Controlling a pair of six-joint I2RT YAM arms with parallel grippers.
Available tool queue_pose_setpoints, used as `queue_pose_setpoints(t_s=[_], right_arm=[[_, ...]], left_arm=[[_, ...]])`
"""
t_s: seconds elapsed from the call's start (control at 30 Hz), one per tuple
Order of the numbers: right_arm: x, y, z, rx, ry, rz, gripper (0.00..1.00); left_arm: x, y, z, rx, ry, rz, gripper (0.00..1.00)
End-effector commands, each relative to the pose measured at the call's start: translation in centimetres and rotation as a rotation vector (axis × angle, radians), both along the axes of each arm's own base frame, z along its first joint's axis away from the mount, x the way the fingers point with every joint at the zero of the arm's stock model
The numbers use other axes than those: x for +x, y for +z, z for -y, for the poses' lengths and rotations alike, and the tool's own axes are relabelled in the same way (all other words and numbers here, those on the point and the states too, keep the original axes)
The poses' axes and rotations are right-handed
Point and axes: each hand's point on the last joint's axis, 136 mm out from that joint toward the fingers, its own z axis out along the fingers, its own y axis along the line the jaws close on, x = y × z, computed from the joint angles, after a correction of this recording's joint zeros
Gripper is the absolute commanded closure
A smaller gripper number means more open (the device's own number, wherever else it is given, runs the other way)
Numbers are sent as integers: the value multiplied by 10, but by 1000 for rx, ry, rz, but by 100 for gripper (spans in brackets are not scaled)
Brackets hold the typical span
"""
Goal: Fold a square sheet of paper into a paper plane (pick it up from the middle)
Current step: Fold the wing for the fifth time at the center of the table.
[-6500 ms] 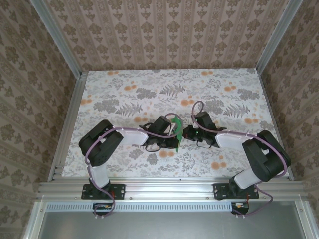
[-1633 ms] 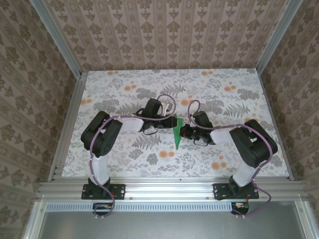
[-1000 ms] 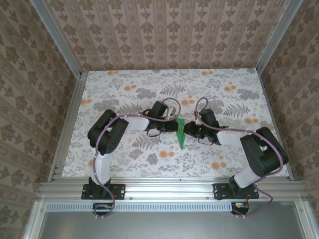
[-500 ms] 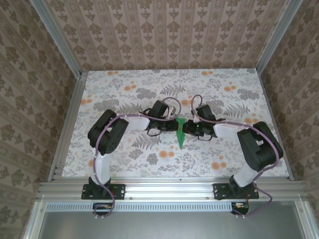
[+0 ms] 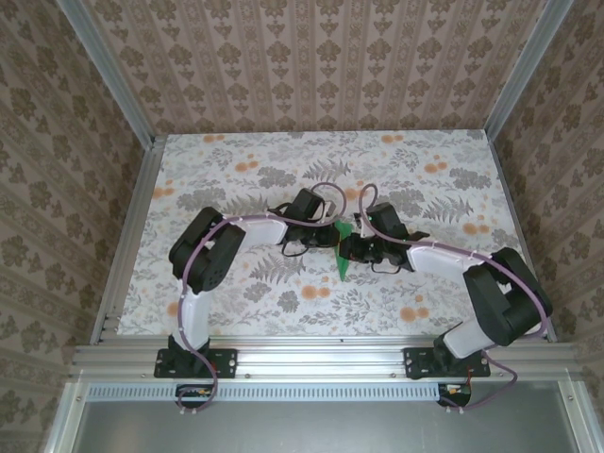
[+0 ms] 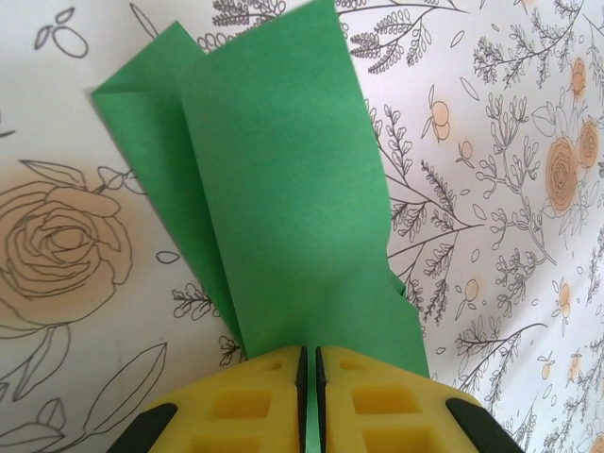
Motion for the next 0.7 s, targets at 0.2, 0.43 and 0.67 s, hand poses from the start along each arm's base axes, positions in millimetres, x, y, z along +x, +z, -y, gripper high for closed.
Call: queue_pose_setpoints(t_s=[0.2, 0.43, 0.67], right_arm=[[-18, -44, -5, -12, 1, -126, 87], [-28, -56, 7, -47, -30, -159, 89], [-37, -73, 21, -78, -78, -210, 93]], left_arm=[[-1, -11, -2, 48, 17, -30, 86], [1, -10, -2, 50, 22, -30, 86], [4, 13, 8, -30, 5, -16, 82]])
